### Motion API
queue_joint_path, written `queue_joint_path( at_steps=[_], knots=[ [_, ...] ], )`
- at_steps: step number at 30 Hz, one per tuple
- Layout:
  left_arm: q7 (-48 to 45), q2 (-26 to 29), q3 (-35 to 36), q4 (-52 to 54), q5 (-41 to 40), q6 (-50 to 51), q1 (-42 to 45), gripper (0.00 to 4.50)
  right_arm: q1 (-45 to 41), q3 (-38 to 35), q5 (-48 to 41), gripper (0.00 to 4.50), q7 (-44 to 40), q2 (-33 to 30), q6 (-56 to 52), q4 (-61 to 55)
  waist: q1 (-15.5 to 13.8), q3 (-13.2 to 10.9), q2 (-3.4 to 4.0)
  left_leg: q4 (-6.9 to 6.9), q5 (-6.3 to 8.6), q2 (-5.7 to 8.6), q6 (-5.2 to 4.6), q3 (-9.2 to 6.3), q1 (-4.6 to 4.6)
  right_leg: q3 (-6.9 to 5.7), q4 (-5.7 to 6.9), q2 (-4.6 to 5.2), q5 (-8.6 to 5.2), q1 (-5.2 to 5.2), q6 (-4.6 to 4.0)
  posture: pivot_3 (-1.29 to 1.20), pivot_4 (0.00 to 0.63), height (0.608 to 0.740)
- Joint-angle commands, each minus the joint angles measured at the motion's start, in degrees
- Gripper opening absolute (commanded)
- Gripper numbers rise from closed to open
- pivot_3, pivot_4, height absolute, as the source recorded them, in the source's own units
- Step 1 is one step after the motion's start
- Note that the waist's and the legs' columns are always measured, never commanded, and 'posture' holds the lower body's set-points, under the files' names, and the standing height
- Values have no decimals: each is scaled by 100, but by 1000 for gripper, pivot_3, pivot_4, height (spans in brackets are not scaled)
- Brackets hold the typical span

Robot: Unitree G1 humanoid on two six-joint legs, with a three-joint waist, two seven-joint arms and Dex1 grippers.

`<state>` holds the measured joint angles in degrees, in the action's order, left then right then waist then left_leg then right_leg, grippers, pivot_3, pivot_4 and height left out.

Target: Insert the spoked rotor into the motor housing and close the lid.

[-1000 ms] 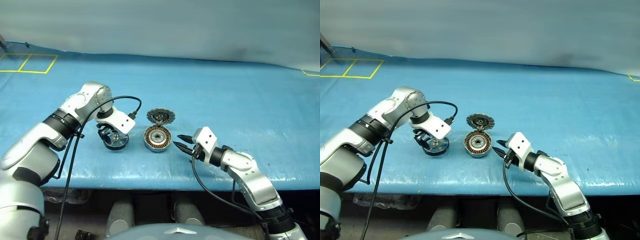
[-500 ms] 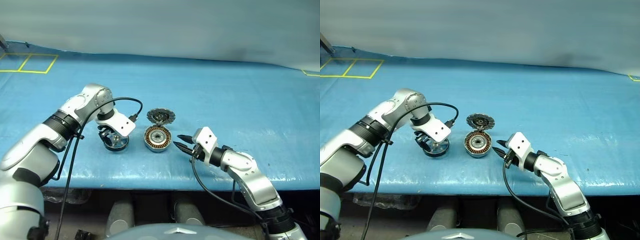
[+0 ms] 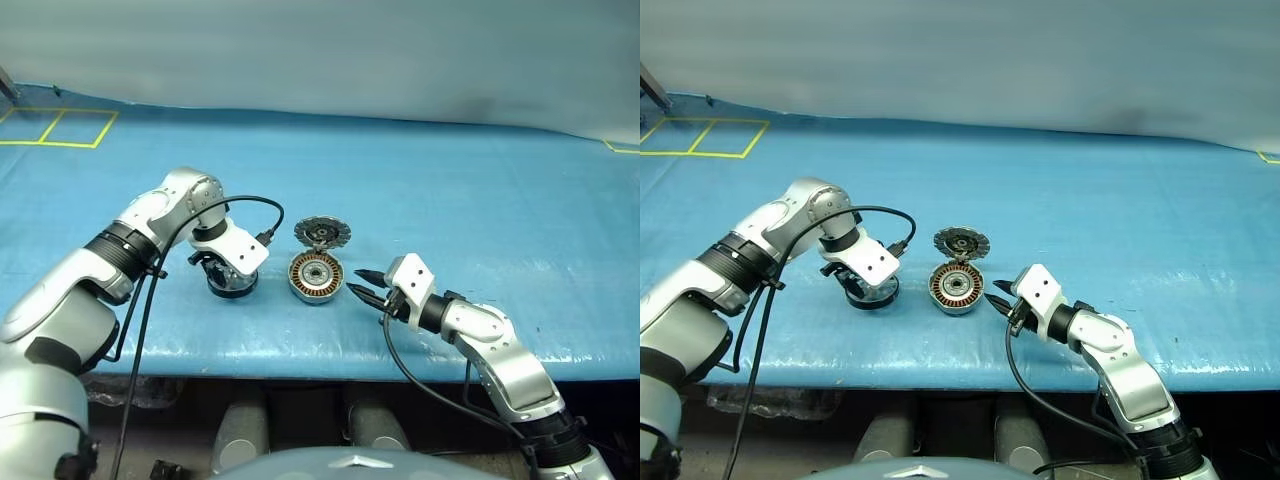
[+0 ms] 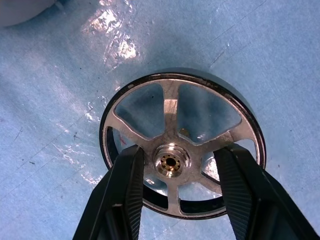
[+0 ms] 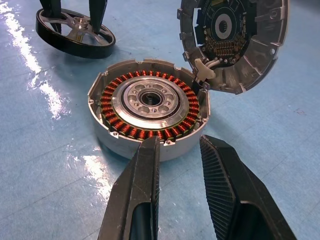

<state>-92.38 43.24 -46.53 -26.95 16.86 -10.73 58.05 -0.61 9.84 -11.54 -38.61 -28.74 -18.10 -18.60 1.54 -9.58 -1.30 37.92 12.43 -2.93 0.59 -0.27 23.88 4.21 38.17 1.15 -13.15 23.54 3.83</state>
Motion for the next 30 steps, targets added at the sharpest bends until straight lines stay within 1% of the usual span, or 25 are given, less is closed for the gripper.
queue_joint_path(
  at_steps=[1,7,12,16,18,24,27,29,30],
  knots=[
    [-12,4,78,-98,146,-73,-114,1820,-2,-76,1,1332,27,-1,44,-215,-2,2,3,1,0,0,0,0,-2,0,1,0,0,-2,0,0,150,740],
    [-11,-60,266,-159,282,-240,-260,1812,-20,-83,15,1332,51,6,55,-210,-2,6,8,2,0,0,-1,1,-5,1,5,0,0,-3,0,0,150,740],
    [-12,-14,238,-78,199,-117,-374,1812,-40,-81,24,1332,64,11,66,-188,1,11,13,2,0,0,-1,1,-6,2,6,0,0,-4,0,0,150,740],
    [183,-150,573,-180,245,-260,-418,1812,-54,-68,32,1332,64,11,58,-191,-1,17,22,1,0,0,-1,2,-7,3,6,0,0,-4,0,0,150,740],
    [445,-254,735,-342,234,-420,-386,1812,-63,-58,40,1332,67,15,61,-181,-27,20,28,3,-1,1,-2,1,-8,1,6,0,0,-7,0,0,150,740],
    [762,-270,1110,-572,156,-733,-353,1812,-59,-69,52,1332,86,37,86,-160,-74,21,29,11,-7,8,-11,2,-3,12,6,1,0,-8,1,0,150,740],
    [828,-266,1334,-676,-83,-1006,-396,1812,-38,-82,59,1332,107,53,105,-154,-65,20,29,8,-7,9,-11,1,6,12,5,1,1,2,2,0,150,740],
    [764,-262,1472,-693,-265,-1047,-455,1812,-19,-91,63,1332,127,60,123,-154,-59,20,28,-2,-7,9,-11,0,14,11,2,0,1,12,2,0,150,740],
    [676,-259,1614,-640,-488,-972,-538,1812,-3,-111,66,1332,151,70,141,-148,-57,20,28,-4,-7,9,-11,0,16,11,2,0,1,15,2,0,150,740]
  ],
)
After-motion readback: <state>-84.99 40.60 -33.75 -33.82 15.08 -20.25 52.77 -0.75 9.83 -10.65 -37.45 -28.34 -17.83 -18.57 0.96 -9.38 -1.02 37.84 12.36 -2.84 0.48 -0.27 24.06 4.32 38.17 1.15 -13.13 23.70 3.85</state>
